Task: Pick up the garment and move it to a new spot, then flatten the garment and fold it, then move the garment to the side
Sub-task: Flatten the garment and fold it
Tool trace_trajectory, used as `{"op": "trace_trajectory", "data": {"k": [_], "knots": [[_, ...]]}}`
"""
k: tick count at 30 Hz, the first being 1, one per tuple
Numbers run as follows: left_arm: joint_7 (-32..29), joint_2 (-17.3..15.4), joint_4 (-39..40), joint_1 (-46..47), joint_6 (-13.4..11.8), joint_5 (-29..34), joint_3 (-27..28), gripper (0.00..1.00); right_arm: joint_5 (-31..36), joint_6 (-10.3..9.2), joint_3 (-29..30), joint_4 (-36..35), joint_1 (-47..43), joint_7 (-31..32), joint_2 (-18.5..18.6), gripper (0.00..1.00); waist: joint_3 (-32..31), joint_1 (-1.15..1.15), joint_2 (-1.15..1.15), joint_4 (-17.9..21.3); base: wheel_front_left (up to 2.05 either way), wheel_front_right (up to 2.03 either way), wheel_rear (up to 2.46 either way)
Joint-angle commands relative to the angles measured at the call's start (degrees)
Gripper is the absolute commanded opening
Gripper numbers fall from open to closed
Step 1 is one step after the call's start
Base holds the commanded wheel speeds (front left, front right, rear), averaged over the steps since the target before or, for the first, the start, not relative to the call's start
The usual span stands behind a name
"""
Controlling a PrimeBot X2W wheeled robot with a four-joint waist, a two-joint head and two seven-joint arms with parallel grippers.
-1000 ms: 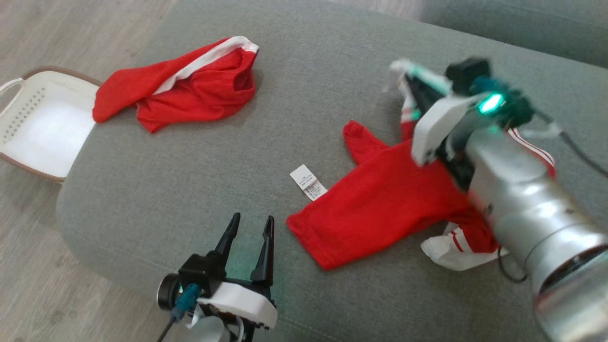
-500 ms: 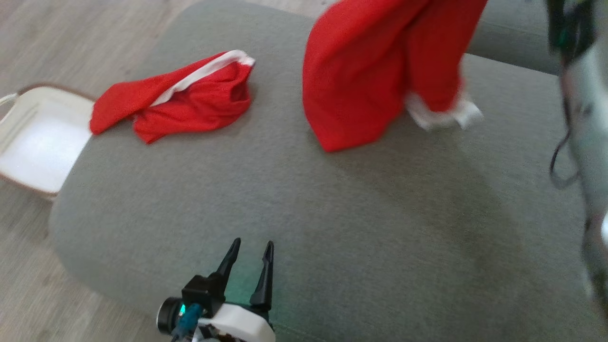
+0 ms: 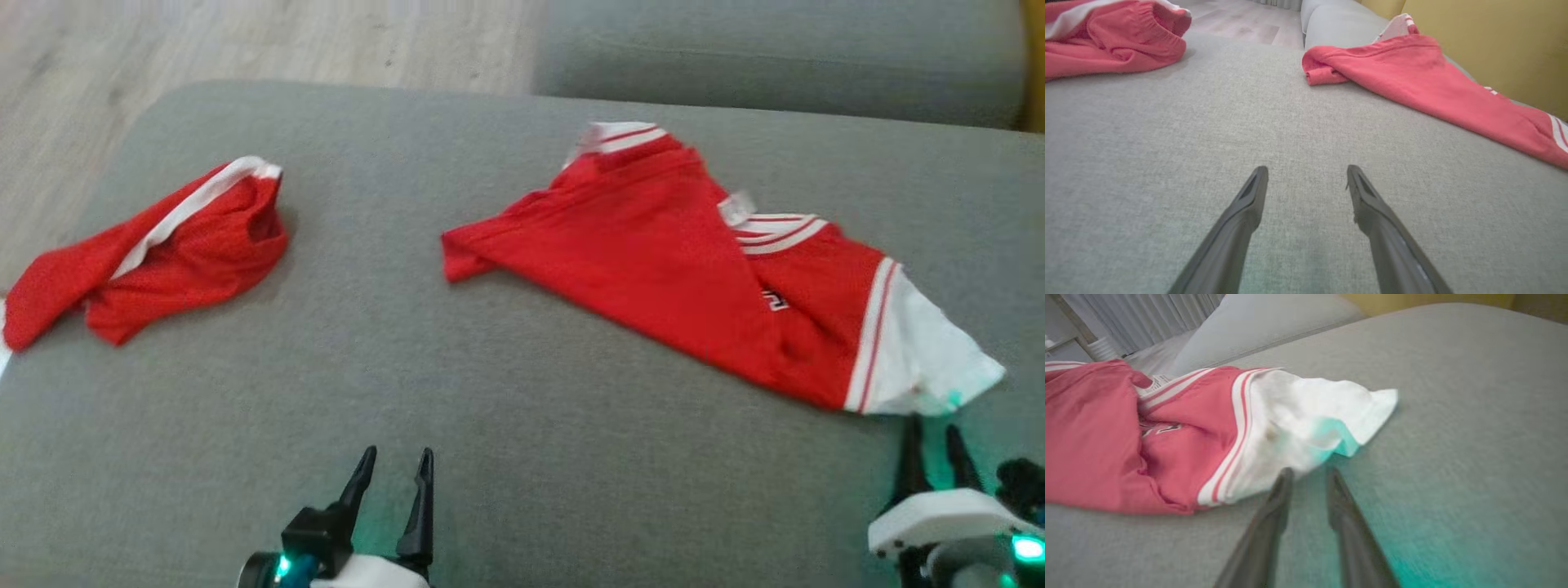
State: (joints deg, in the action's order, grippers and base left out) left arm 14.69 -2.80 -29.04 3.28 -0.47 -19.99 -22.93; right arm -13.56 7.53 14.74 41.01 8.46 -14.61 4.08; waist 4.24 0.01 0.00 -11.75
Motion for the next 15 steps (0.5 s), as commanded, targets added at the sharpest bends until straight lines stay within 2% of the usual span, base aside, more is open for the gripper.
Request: {"op": "trace_trajectory", "data": {"k": [1, 6, 11, 15], "knots": [[0.3, -0.1, 1.2, 0.8, 0.3, 0.9, 2.5, 1.00, 1.1, -0.04, -0.8, -2.8, 3.5, -0.4, 0.1, 1.00, -1.5, -0.01, 0.00, 2.1, 0.00, 0.00, 0.00], [0.3, -0.1, 1.2, 0.2, 0.5, 1.5, 3.7, 1.00, 4.2, -0.04, -2.3, -5.9, 1.4, -0.4, -0.9, 1.00, -2.6, -0.01, 0.00, 3.7, 0.00, 0.00, 0.00], [0.3, -0.1, 1.5, 0.8, 0.7, 1.8, 3.6, 1.00, 4.8, -0.04, -10.2, -8.0, 5.3, -0.4, -1.1, 1.00, -1.9, -0.01, 0.00, 3.9, 0.00, 0.00, 0.00], [0.3, -0.1, 2.0, 2.2, 0.7, 1.6, 2.7, 1.00, 3.1, -0.04, -16.5, -3.4, 12.1, 1.4, 0.3, 1.00, -0.1, -0.01, 0.00, 2.7, 0.00, 0.00, 0.00]]}}
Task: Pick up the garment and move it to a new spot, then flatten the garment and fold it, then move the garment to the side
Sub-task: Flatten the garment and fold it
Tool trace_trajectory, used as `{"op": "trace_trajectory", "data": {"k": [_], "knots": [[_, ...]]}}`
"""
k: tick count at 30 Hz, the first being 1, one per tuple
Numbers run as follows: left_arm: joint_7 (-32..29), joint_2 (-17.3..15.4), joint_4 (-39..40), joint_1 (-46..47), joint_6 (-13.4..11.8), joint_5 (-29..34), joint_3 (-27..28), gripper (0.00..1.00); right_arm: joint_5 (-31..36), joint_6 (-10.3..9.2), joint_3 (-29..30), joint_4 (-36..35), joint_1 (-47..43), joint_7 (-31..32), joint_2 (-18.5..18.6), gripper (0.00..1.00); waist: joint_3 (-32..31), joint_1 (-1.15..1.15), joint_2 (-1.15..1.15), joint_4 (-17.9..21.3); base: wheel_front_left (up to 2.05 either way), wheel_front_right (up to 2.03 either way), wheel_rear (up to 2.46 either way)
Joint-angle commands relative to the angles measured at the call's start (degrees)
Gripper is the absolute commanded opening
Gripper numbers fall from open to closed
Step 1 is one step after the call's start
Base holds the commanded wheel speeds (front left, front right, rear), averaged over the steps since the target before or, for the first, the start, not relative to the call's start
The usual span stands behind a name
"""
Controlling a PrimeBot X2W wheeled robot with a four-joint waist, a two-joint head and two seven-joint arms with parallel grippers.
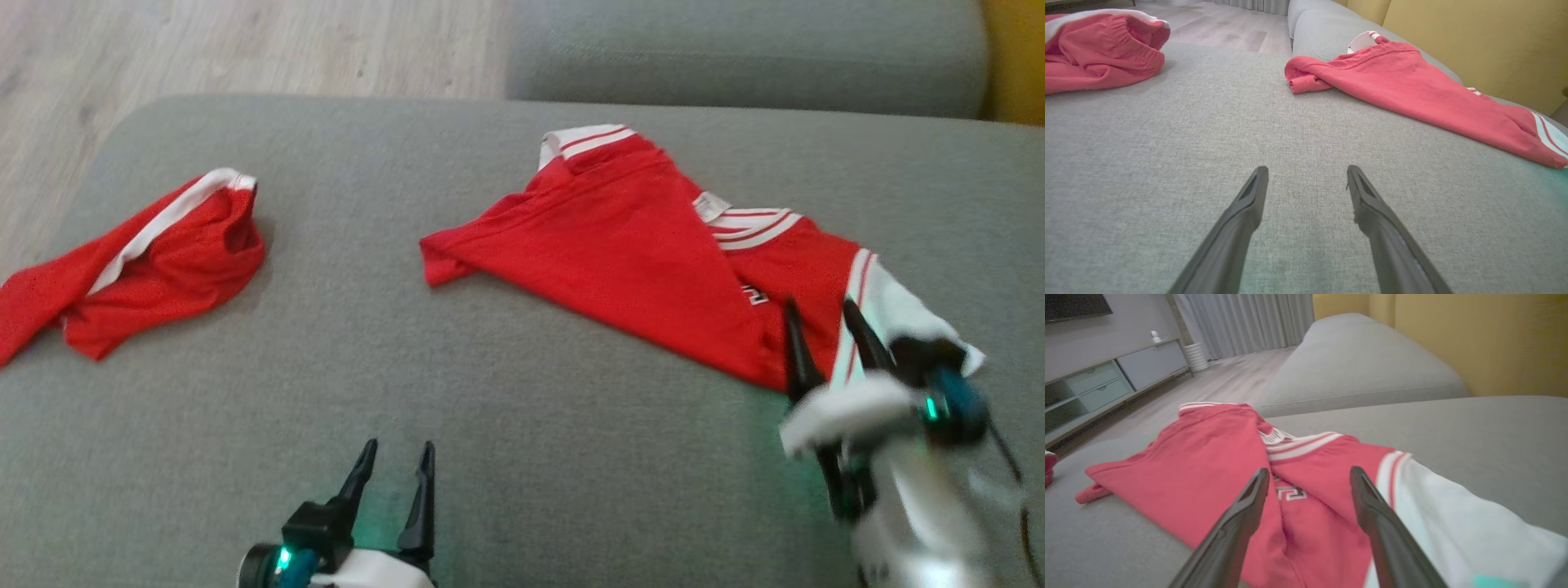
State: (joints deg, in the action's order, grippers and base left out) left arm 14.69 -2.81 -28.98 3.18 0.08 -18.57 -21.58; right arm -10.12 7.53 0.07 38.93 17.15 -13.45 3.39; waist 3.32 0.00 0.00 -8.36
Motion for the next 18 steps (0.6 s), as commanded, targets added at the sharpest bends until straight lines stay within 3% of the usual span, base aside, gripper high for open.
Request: {"op": "trace_trajectory", "data": {"k": [1, 8, 18], "knots": [[0.3, -0.1, 2.1, 2.6, 0.2, 0.1, 0.9, 1.00, -0.7, -0.04, -3.3, -0.1, 5.6, 1.2, 1.8, 1.00, 1.5, 0.00, 0.00, -1.2, 0.00, 0.00, 0.00], [0.3, -0.1, 2.6, 5.5, -0.2, -1.4, -2.0, 1.00, -6.3, -0.04, -10.0, 8.8, 18.3, 6.5, 5.6, 1.00, 6.2, 0.00, 0.00, -5.6, 0.00, 0.00, 0.00], [0.3, -0.1, 3.1, 7.7, -1.1, -2.8, -4.3, 1.00, -12.5, -0.04, -19.4, 16.4, 27.0, 6.5, 9.8, 1.00, 9.9, 0.00, 0.00, -9.7, 0.00, 0.00, 0.00]]}}
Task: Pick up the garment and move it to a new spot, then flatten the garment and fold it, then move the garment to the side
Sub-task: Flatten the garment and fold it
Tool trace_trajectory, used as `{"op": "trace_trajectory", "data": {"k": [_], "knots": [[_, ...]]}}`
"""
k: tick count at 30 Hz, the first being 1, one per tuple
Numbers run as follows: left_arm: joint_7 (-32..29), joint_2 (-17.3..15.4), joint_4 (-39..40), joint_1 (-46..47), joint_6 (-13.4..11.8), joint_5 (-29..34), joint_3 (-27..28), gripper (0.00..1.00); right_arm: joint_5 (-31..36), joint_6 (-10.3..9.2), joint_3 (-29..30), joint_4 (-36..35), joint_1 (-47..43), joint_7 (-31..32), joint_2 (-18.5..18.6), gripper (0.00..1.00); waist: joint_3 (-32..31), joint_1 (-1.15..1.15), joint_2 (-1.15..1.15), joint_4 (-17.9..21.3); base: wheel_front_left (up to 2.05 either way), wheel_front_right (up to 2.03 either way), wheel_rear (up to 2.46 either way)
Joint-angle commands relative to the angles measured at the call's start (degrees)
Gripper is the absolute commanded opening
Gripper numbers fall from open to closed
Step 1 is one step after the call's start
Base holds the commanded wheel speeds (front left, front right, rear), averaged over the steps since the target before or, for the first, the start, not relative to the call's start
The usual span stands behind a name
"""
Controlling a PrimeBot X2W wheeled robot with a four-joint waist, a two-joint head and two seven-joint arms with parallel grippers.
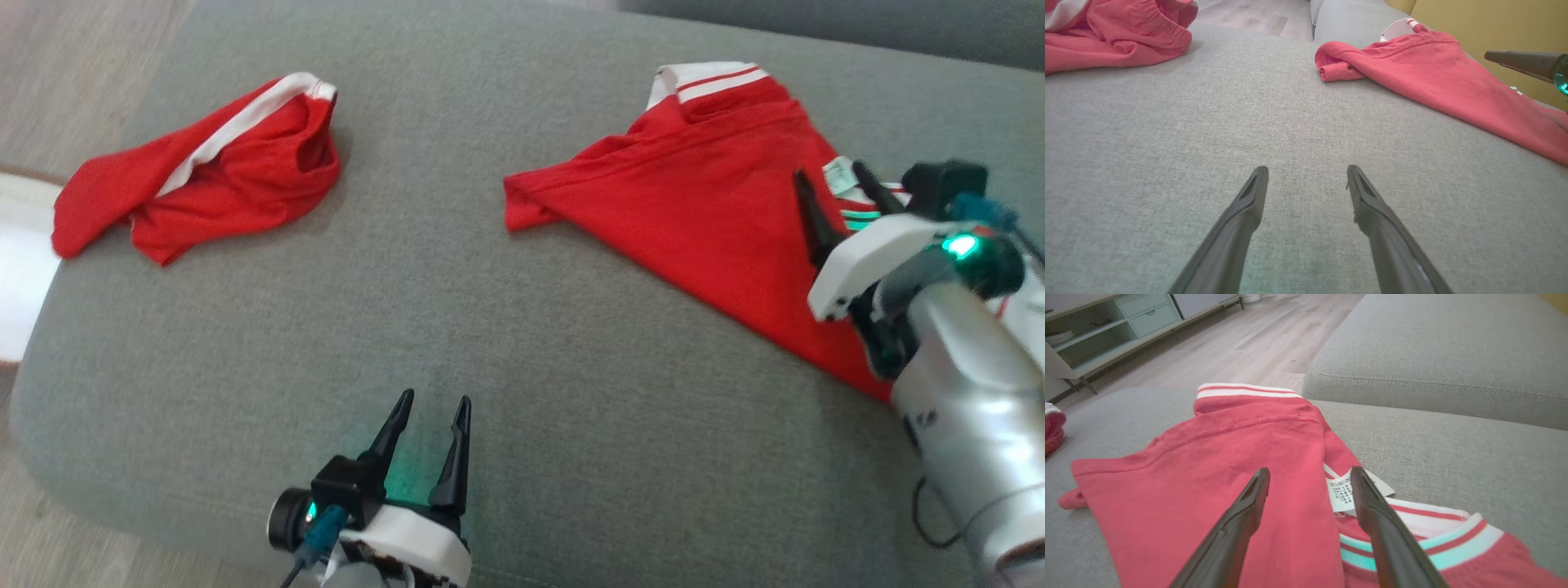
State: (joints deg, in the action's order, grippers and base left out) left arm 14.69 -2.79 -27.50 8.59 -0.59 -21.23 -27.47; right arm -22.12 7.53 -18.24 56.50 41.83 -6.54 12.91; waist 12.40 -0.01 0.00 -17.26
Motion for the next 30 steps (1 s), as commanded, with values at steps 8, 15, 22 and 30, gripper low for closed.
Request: {"op": "trace_trajectory", "data": {"k": [8, 15, 22, 30], "knots": [[0.3, -0.1, 2.1, 4.7, -0.4, -0.5, 0.5, 1.00, -3.1, -0.04, -5.3, 3.4, 9.0, -0.2, 2.2, 1.00, 3.5, 0.01, 0.00, -2.9, 0.00, 0.00, 0.00], [0.3, -0.1, 2.4, 5.2, -0.7, -1.0, -0.5, 1.00, -5.2, -0.04, -6.4, 7.2, 11.4, -0.6, 3.0, 1.00, 4.5, 0.01, 0.00, -3.8, 0.00, 0.00, 0.00], [0.3, -0.1, 2.3, 5.2, -0.9, -1.1, -0.5, 1.00, -7.7, -0.04, -9.1, 8.7, 11.5, -1.4, 2.9, 0.83, 5.1, 0.01, 0.00, -4.0, 0.00, 0.00, 0.00], [0.3, -0.1, 2.4, 6.0, -1.0, -0.9, -0.3, 1.00, -11.2, -0.04, -11.8, 8.4, 11.8, -2.4, 2.9, 0.00, 5.2, 0.01, 0.00, -3.8, 0.00, 0.00, 0.00]]}}
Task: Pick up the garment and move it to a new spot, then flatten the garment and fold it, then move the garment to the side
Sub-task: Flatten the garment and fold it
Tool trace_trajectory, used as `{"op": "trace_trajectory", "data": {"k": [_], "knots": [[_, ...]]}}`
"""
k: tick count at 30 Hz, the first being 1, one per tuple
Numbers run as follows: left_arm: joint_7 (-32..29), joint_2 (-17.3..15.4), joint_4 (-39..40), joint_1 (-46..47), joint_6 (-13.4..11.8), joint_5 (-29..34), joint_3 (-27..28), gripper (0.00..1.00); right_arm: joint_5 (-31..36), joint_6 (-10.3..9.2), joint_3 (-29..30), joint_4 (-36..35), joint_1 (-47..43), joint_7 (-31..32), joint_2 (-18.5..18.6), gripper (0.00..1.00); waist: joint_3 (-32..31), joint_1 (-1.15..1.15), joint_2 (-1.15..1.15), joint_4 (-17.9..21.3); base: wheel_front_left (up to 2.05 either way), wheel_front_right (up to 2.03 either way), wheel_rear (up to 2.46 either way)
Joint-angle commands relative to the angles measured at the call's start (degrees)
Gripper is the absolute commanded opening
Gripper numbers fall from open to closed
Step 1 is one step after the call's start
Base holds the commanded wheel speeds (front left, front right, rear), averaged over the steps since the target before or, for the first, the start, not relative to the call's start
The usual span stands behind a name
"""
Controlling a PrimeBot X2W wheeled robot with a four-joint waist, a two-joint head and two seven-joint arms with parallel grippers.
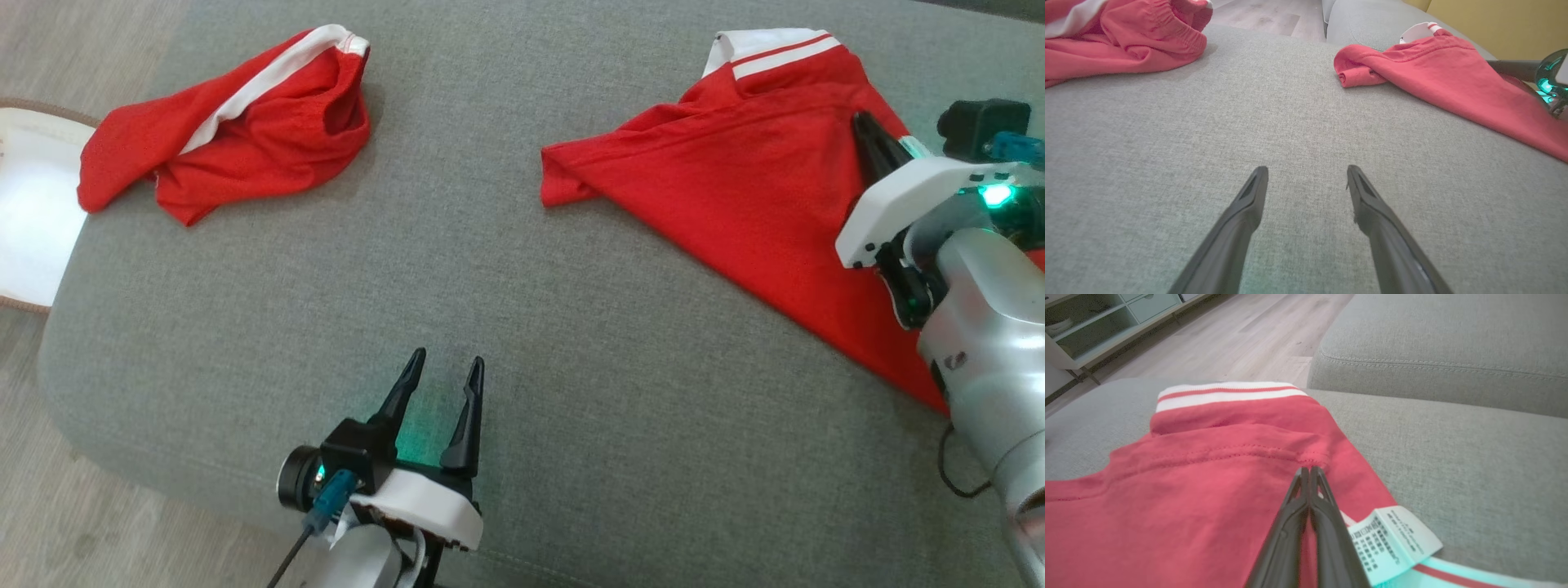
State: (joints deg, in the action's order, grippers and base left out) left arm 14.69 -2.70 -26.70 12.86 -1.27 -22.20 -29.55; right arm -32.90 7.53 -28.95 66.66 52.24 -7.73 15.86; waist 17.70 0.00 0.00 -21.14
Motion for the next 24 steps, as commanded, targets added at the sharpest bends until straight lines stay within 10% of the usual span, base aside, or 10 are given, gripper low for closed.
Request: {"op": "trace_trajectory", "data": {"k": [1, 17, 18, 19, 20, 24], "knots": [[0.3, -0.2, 1.6, 1.7, -0.4, 0.1, 1.8, 1.00, -0.7, -0.04, -1.5, -2.0, 1.4, -1.8, -0.1, 0.00, -0.2, 0.00, 0.00, 0.1, 0.00, 0.00, 0.00], [0.3, -0.2, 0.5, -1.5, 0.2, 2.2, 5.5, 1.00, -8.6, -0.04, -22.0, -26.7, -7.6, -7.2, -4.1, 0.00, -8.3, 0.00, 0.00, 3.3, 0.00, 0.00, 0.00], [0.3, -0.2, 0.4, -1.8, 0.3, 2.4, 5.9, 1.00, -10.7, -0.04, -25.4, -29.3, -9.2, -6.7, -4.2, 0.25, -9.0, 0.00, 0.00, 3.6, 0.00, 0.00, 0.00], [0.3, -0.2, 0.3, -2.1, 0.4, 2.7, 6.3, 1.00, -13.3, -0.04, -29.1, -32.5, -10.4, -6.1, -4.0, 0.78, -9.7, 0.00, 0.00, 3.9, 0.00, 0.00, 0.00], [0.3, -0.2, 0.1, -2.4, 0.5, 2.9, 6.7, 1.00, -16.0, -0.04, -31.8, -35.1, -11.2, -5.8, -3.2, 1.00, -10.2, 0.00, 0.00, 4.2, 0.00, 0.00, 0.00], [0.3, -0.2, -0.3, -3.7, 1.0, 4.4, 8.5, 1.00, -22.2, -0.04, -35.5, -40.4, -12.2, -6.7, 0.6, 1.00, -12.3, 0.00, 0.00, 6.5, 0.00, 0.00, 0.00]]}}
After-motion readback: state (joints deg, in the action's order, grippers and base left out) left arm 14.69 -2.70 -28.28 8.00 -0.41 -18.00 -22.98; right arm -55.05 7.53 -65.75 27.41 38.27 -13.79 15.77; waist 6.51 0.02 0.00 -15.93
